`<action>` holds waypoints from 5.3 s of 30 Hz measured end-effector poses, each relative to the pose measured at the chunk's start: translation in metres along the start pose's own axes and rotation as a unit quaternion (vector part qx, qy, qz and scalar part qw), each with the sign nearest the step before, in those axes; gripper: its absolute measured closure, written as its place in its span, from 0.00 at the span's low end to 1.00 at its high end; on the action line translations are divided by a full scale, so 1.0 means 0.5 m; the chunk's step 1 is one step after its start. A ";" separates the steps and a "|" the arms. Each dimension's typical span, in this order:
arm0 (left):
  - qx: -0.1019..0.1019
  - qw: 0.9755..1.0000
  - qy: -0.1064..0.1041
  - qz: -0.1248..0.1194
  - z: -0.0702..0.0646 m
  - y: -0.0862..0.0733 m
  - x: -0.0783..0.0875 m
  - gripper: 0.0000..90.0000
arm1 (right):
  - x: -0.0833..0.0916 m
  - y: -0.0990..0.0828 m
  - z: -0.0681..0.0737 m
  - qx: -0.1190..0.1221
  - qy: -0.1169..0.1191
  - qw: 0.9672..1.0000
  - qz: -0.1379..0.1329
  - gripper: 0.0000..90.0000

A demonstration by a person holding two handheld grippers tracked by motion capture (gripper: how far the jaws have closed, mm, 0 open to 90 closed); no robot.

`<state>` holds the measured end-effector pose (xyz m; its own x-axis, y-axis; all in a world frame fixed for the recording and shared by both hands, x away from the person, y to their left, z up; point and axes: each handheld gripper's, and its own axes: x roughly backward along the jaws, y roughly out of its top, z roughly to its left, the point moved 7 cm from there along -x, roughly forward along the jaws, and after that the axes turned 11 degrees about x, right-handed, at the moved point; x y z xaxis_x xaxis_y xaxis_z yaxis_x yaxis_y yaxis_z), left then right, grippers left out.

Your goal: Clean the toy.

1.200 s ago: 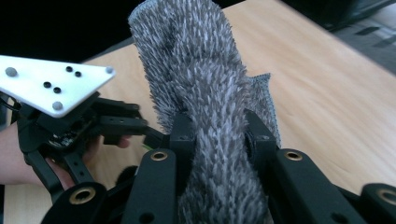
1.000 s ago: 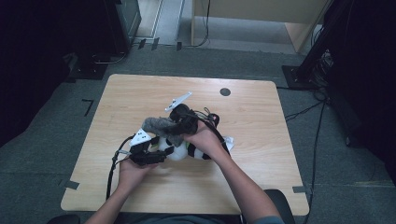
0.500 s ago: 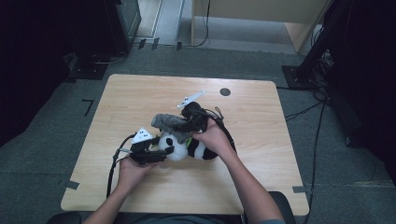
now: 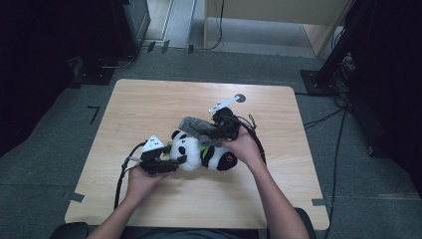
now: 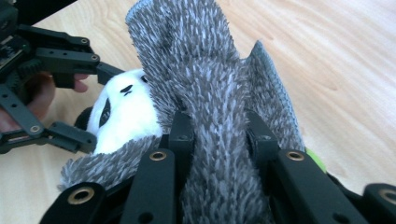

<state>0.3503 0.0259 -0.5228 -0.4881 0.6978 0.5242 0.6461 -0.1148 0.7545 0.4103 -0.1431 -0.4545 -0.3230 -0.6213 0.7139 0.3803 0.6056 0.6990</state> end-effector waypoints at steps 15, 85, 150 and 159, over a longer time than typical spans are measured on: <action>0.006 1.000 -0.007 -0.003 0.003 0.004 -0.002 0.31 | 0.080 0.032 -0.013 -0.013 -0.047 0.997 -0.058 0.82; 0.011 1.000 0.002 0.018 0.000 0.006 -0.006 0.32 | 0.107 -0.071 -0.022 -0.024 -0.045 0.998 -0.041 0.81; 0.012 1.000 0.000 0.011 0.006 0.008 -0.011 0.28 | 0.162 -0.280 -0.163 -0.193 -0.137 0.970 -0.053 0.83; 0.011 1.000 0.002 0.013 0.005 0.008 -0.011 0.28 | 0.210 -0.210 -0.127 -0.160 -0.141 0.972 -0.096 0.83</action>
<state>0.3569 0.0235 -0.5237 -0.4742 0.6916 0.5448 0.6707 -0.1171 0.7324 0.3914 -0.3035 -0.4557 -0.6228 -0.5191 0.5854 0.5253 0.2771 0.8045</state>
